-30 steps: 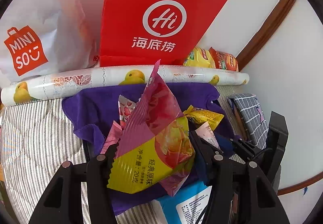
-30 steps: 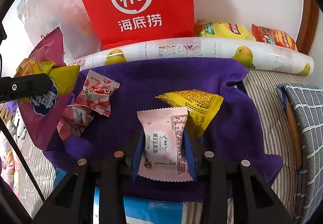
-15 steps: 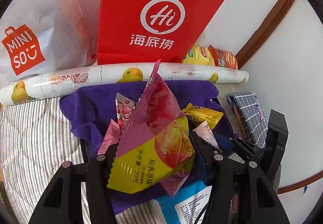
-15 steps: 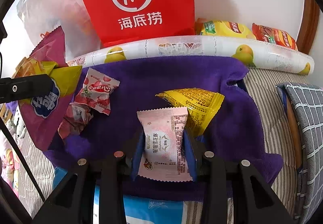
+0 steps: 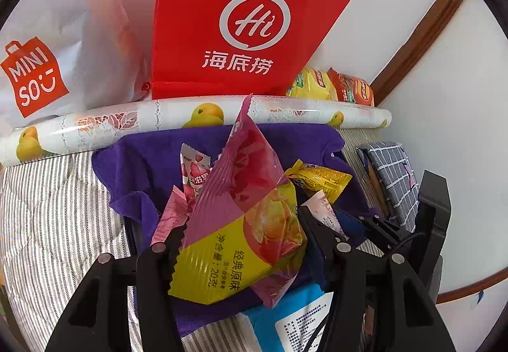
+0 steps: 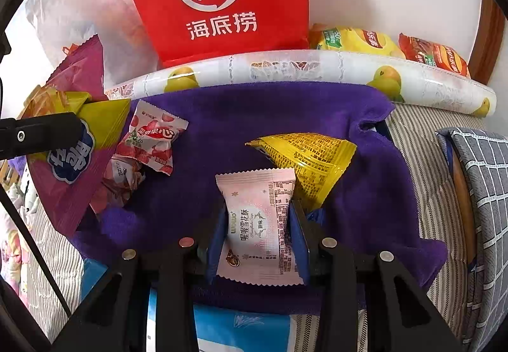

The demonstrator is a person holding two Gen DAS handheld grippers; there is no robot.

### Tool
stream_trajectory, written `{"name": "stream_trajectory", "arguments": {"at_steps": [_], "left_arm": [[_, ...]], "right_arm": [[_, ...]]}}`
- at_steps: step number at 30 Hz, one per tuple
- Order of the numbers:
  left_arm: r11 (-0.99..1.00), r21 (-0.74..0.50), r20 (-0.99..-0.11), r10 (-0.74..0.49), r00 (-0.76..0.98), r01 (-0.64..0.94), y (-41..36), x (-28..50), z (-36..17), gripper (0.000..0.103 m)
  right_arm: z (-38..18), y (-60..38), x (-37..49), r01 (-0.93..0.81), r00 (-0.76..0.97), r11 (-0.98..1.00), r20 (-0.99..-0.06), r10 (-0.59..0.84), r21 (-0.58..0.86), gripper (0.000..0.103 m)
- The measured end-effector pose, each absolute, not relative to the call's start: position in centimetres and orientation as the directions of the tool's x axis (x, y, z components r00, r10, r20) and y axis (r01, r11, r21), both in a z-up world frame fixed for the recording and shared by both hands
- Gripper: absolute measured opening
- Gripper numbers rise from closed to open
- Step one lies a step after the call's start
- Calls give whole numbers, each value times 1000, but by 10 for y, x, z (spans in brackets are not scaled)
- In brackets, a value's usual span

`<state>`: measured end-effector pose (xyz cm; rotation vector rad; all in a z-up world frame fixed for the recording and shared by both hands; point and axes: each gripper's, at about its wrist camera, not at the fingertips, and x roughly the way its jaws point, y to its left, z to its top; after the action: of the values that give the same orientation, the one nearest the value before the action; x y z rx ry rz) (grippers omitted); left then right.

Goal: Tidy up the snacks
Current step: 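Lower the pink cookie packet onto the towel and open the right gripper, then lower the chip bag onto the towel and open the left gripper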

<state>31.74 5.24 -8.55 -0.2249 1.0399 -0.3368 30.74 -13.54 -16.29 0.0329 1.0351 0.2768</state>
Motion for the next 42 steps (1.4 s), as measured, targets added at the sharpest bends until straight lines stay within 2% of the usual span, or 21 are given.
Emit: {"name": "stream_trajectory", "arguments": {"at_steps": [7, 11, 20, 28, 42], "left_arm": [[925, -341, -806, -380, 453, 169, 51, 316, -90, 56], [920, -354, -806, -392, 443, 168, 52, 317, -92, 56], [916, -363, -818, -401, 413, 169, 47, 323, -100, 56], [924, -347, -848, -383, 367, 162, 39, 328, -116, 56], [959, -226, -897, -274, 348, 172, 19, 328, -127, 56]], "right_arm": [[-164, -136, 307, -212, 473, 964, -846, 246, 162, 40], [-162, -135, 306, -218, 476, 961, -841, 256, 169, 48], [-140, -135, 295, -262, 538, 950, -791, 291, 171, 54], [-136, -146, 297, -235, 548, 952, -782, 295, 195, 54], [-133, -152, 296, -223, 561, 954, -774, 294, 200, 54]]}}
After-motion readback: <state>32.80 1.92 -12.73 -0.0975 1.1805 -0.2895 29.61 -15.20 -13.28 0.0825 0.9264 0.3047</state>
